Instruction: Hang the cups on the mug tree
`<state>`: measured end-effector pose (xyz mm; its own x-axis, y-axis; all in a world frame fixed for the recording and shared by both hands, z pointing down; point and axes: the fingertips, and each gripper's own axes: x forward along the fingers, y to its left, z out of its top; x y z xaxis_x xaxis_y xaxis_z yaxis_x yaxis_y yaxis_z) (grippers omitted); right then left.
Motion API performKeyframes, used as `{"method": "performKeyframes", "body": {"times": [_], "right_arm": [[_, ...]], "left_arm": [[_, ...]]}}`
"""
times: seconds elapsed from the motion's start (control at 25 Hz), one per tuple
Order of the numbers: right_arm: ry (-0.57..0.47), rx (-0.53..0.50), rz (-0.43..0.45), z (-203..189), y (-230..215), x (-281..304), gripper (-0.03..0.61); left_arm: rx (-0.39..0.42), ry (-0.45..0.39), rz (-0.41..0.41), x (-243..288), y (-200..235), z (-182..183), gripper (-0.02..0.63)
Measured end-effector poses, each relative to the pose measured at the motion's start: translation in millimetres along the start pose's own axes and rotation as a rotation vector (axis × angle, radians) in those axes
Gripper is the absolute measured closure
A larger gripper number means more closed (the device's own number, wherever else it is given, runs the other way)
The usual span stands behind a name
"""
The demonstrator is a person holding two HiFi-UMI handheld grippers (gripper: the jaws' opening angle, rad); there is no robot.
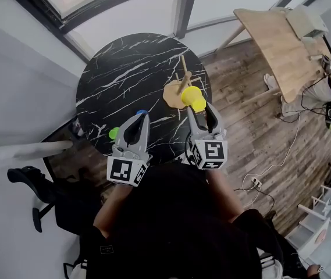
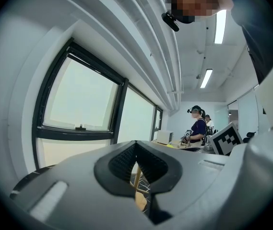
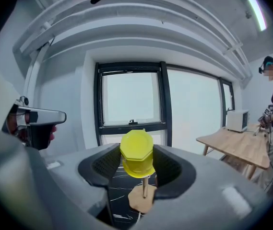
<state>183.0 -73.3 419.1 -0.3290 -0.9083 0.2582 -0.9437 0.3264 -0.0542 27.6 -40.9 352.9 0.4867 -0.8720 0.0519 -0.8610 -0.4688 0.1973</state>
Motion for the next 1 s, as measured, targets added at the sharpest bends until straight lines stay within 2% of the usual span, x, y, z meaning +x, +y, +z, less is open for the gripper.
{"method": "performKeyframes", "body": {"times": [1.0], "right_arm": [[0.045,-0.004,-0.003,-30,-5,34,0.37]], "left_arm": [[-0.004,0.015,0.007,5,4,-5,0.617]]}}
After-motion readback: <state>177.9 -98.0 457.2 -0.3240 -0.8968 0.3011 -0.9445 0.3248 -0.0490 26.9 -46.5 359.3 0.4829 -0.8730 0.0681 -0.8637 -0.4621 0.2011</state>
